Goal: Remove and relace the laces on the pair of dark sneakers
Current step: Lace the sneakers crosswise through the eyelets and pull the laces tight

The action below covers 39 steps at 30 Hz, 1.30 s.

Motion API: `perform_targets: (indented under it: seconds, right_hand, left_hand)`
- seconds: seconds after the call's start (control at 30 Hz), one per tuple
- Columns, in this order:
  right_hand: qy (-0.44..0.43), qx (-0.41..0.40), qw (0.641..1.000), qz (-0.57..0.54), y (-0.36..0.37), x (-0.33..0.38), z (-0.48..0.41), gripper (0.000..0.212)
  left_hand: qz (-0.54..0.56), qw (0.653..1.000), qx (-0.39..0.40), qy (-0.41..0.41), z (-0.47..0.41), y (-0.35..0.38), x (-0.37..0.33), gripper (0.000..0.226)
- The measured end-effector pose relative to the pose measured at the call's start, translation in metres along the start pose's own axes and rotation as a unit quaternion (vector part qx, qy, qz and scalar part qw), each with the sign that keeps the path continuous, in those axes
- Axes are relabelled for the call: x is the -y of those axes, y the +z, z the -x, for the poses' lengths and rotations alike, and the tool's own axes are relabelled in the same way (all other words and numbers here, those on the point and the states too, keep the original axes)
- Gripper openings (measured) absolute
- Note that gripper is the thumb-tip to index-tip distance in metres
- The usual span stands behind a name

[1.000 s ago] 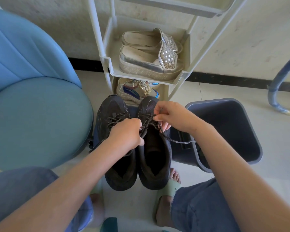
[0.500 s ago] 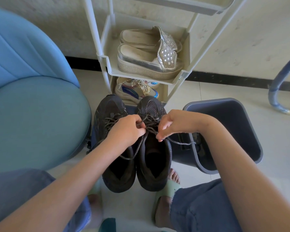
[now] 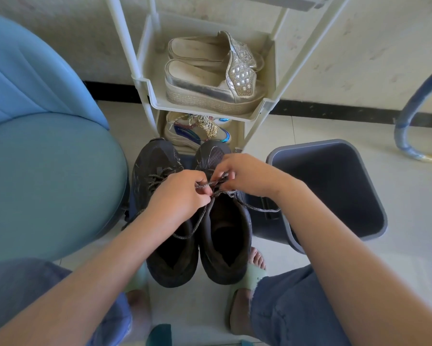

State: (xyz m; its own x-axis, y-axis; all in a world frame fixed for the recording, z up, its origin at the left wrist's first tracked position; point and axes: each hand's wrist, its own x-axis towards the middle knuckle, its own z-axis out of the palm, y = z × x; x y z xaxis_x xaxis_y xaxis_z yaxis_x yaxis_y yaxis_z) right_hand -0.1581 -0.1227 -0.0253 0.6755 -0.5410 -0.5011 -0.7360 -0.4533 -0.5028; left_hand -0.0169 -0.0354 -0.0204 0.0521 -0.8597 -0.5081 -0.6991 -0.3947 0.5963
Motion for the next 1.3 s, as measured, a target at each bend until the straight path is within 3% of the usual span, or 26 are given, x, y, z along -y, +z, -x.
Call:
perform_targets:
  seconds: [0.47, 0.8, 1.03, 1.1, 1.2, 1.3]
  right_hand:
    - [-0.011, -0.049, 0.994, 0.099, 0.012, 0.006, -0.010, 0.016]
    - [-0.003, -0.054, 0.996, 0.077, 0.013, 0.004, -0.012, 0.013]
    - [0.090, -0.090, 0.986, -0.109, 0.009, -0.004, -0.010, 0.007]
    - [0.079, -0.077, 0.983, -0.147, 0.008, -0.005, -0.008, 0.005]
    - [0.010, -0.041, 0.993, -0.109, 0.007, -0.002, -0.008, 0.014]
    - [0.012, -0.052, 0.997, -0.063, 0.008, -0.001, -0.010, 0.009]
  left_hand:
    - [-0.011, 1.000, -0.008, -0.012, 0.003, 0.003, -0.001, 0.005]
    - [-0.021, 1.000, 0.002, -0.021, 0.007, 0.002, -0.002, 0.008]
    - [-0.031, 0.999, -0.008, -0.018, 0.010, 0.006, -0.006, 0.008]
    - [-0.036, 0.999, -0.005, -0.023, 0.009, 0.005, -0.007, 0.009]
    - [-0.041, 0.999, 0.010, -0.025, 0.008, 0.002, -0.007, 0.013]
    - [-0.036, 0.999, 0.014, -0.027, 0.007, 0.001, -0.007, 0.011]
